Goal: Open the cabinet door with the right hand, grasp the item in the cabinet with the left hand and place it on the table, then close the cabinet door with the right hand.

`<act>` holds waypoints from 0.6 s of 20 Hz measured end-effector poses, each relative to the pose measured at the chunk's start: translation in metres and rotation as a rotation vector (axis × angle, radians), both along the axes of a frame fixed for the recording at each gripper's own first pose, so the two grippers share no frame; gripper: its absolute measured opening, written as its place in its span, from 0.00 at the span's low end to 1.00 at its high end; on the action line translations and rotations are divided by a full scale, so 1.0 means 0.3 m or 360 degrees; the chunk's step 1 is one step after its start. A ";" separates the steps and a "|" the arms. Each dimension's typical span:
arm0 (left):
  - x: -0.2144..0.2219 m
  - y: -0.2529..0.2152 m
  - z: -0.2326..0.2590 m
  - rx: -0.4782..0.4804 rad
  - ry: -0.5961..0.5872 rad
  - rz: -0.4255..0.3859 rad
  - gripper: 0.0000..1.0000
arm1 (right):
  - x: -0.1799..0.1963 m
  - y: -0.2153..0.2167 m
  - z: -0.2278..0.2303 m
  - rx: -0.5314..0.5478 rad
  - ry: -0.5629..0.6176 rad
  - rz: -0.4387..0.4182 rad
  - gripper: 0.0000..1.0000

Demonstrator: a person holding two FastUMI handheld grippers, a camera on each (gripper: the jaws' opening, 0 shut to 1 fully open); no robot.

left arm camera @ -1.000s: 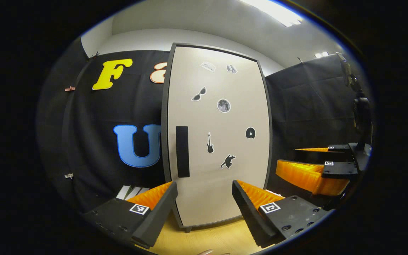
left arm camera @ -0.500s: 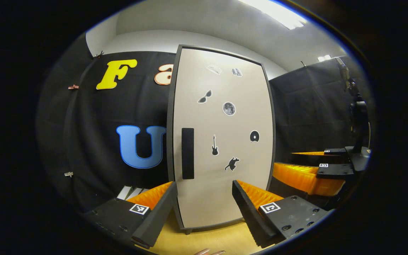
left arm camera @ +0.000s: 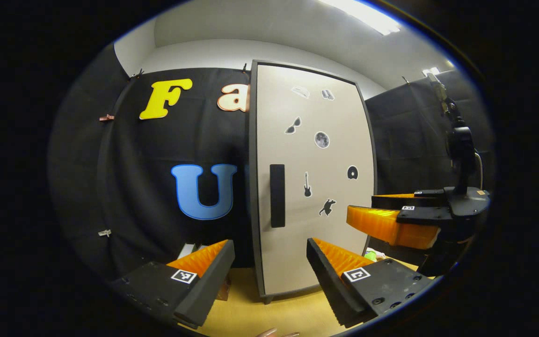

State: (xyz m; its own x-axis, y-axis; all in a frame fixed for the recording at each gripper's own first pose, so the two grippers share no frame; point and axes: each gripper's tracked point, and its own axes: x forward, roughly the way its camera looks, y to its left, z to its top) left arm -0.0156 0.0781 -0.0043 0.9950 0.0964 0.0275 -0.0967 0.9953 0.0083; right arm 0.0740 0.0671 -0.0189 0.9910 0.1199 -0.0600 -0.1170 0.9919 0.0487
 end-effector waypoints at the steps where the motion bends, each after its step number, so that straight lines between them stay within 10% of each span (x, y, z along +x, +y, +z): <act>1: -0.014 0.026 -0.002 0.0014 -0.0001 0.0015 0.98 | 0.020 0.026 0.008 0.0009 -0.0013 0.0005 0.98; 12: -0.114 0.197 -0.033 0.0069 0.0019 -0.0005 0.98 | 0.249 0.205 -0.030 0.0019 0.0000 -0.0125 0.98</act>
State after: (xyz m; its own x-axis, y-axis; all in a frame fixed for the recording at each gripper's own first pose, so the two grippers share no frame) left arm -0.0497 0.1373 -0.0141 0.9956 0.0920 0.0200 -0.0929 0.9943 0.0528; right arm 0.1488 0.1284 -0.0280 0.9974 0.0422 -0.0592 -0.0386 0.9974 0.0604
